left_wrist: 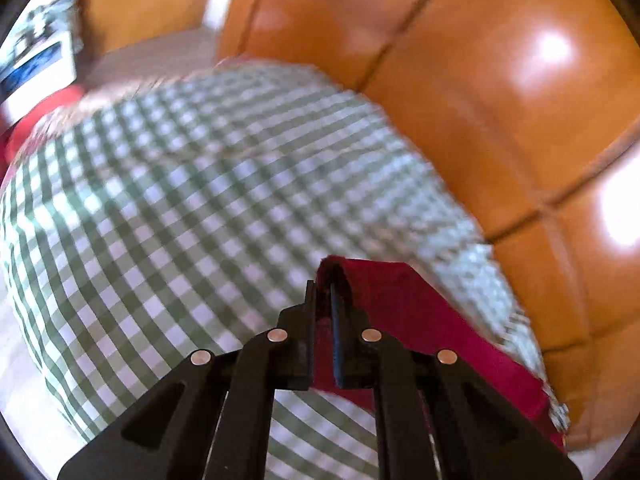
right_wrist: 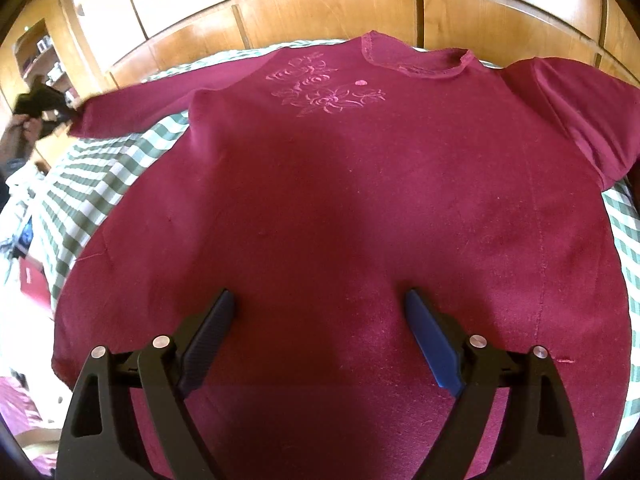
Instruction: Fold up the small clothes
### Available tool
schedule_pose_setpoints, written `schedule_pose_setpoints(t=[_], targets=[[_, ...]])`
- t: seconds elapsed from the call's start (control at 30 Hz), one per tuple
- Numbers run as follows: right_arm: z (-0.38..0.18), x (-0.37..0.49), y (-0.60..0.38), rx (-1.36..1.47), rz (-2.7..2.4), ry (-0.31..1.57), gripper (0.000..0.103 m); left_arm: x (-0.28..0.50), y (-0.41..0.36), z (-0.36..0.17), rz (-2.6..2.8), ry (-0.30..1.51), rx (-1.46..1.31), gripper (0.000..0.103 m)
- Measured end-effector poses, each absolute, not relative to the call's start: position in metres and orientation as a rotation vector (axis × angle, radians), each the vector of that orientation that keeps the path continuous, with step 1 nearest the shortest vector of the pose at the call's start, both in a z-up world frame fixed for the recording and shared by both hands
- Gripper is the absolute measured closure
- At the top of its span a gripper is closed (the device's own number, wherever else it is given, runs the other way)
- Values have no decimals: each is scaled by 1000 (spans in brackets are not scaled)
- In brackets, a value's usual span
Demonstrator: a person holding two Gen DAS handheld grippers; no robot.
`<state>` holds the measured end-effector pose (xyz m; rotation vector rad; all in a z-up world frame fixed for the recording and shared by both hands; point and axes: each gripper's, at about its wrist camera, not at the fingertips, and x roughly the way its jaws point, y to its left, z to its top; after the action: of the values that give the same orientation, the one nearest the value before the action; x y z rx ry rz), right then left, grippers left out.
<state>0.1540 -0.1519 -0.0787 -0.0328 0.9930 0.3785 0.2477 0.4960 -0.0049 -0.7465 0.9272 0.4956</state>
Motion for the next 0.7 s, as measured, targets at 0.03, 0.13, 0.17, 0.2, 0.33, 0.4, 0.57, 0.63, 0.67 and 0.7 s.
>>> schedule_pose_setpoints(t=[0.03, 0.13, 0.17, 0.2, 0.33, 0.4, 0.57, 0.63, 0.67, 0.7], targets=[[-79, 154, -152, -34, 377, 993, 17, 251, 500, -13, 518, 947, -743, 91], [-79, 153, -151, -38, 375, 990, 16, 248, 511, -34, 689, 1004, -712, 58], [-79, 153, -151, -38, 375, 989, 16, 239, 517, -35, 717, 985, -717, 58], [-80, 153, -151, -39, 375, 988, 15, 233, 519, -34, 734, 968, -714, 58], [-81, 153, -148, -53, 373, 982, 12, 205, 508, -23, 719, 853, -649, 66], [-82, 154, -147, -62, 372, 979, 10, 208, 485, -26, 655, 860, -547, 65], [-82, 153, -146, -65, 364, 972, 9, 237, 447, -79, 690, 1062, -360, 55], [-82, 153, -147, -63, 364, 973, 9, 241, 441, -84, 754, 1045, -286, 44], [-81, 153, -147, -62, 365, 974, 9, 243, 439, -83, 784, 1055, -281, 45], [-81, 153, -147, -61, 367, 976, 9, 243, 438, -80, 795, 1058, -290, 46]])
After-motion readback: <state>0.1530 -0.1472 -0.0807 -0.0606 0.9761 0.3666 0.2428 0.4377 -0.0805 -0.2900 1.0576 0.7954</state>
